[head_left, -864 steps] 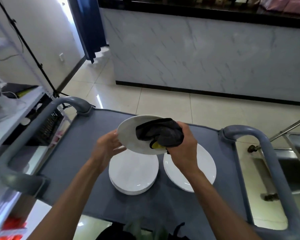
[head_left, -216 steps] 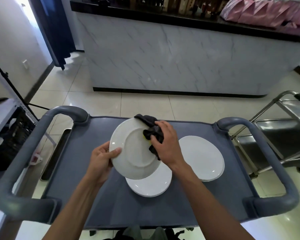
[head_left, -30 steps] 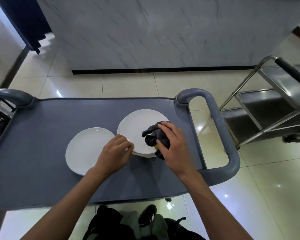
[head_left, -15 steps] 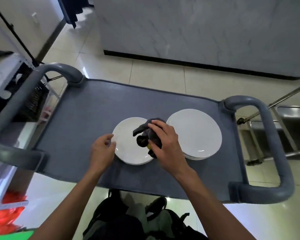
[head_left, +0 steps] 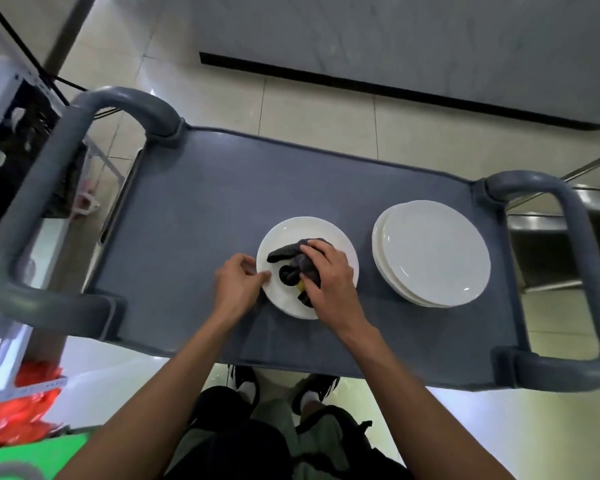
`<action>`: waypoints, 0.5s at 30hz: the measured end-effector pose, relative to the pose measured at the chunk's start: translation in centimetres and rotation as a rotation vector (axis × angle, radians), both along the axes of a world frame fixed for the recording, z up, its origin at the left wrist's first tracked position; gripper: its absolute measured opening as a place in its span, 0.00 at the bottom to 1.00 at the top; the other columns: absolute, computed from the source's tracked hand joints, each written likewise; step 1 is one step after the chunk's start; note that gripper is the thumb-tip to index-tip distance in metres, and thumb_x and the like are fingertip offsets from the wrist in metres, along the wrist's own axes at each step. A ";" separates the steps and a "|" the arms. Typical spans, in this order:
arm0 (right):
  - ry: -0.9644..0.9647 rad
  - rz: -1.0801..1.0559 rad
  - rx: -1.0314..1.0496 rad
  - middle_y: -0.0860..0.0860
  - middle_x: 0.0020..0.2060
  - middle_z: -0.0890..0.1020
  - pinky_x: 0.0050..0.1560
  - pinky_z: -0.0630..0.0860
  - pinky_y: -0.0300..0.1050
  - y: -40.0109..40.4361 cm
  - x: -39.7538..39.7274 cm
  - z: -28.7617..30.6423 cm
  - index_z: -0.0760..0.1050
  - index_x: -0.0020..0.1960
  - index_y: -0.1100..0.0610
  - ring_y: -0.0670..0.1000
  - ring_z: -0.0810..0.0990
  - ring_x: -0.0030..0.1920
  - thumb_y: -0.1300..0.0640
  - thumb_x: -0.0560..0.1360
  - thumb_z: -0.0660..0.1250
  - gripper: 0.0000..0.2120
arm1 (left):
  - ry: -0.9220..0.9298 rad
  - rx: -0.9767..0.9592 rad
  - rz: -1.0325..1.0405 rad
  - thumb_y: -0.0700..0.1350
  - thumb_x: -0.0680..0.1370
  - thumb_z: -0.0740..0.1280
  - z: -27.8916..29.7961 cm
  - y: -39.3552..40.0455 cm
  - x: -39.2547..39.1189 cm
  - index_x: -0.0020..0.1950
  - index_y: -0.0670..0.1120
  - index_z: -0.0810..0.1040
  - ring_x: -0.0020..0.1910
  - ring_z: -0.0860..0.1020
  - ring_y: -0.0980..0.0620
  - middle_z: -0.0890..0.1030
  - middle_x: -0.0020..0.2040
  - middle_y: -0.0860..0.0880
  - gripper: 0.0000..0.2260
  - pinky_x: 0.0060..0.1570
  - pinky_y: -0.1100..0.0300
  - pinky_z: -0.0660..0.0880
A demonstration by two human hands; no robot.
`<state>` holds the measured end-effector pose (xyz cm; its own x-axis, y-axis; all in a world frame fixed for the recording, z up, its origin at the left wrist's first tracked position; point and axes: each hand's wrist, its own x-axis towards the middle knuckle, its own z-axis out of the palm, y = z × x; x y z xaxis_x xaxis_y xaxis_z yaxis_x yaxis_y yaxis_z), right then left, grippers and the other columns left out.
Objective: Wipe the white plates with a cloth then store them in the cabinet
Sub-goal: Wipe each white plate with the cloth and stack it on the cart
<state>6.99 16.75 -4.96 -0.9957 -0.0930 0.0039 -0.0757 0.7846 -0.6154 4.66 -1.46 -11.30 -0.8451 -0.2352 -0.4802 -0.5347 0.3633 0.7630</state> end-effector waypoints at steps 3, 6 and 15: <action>-0.022 -0.026 0.023 0.51 0.70 0.73 0.67 0.69 0.57 -0.5 0.2 -0.7 0.75 0.70 0.56 0.55 0.71 0.68 0.63 0.75 0.70 0.24 | -0.002 -0.030 -0.015 0.48 0.68 0.77 -0.2 -0.1 -0.3 0.43 0.51 0.77 0.35 0.83 0.48 0.82 0.38 0.52 0.10 0.39 0.44 0.82; -0.044 -0.018 0.074 0.53 0.71 0.73 0.67 0.69 0.58 -0.9 0.5 -1.2 0.74 0.70 0.56 0.56 0.71 0.69 0.63 0.75 0.70 0.24 | -0.029 -0.027 -0.023 0.46 0.69 0.76 -0.3 -0.1 -0.5 0.43 0.51 0.76 0.35 0.83 0.46 0.83 0.39 0.50 0.10 0.39 0.44 0.82; -0.131 -0.013 0.199 0.51 0.81 0.54 0.76 0.56 0.60 -0.7 0.3 -1.9 0.60 0.79 0.51 0.53 0.54 0.80 0.53 0.78 0.66 0.31 | -0.080 0.166 -0.084 0.34 0.73 0.68 1.7 0.3 -2.0 0.46 0.45 0.79 0.27 0.83 0.50 0.84 0.40 0.44 0.07 0.24 0.57 0.78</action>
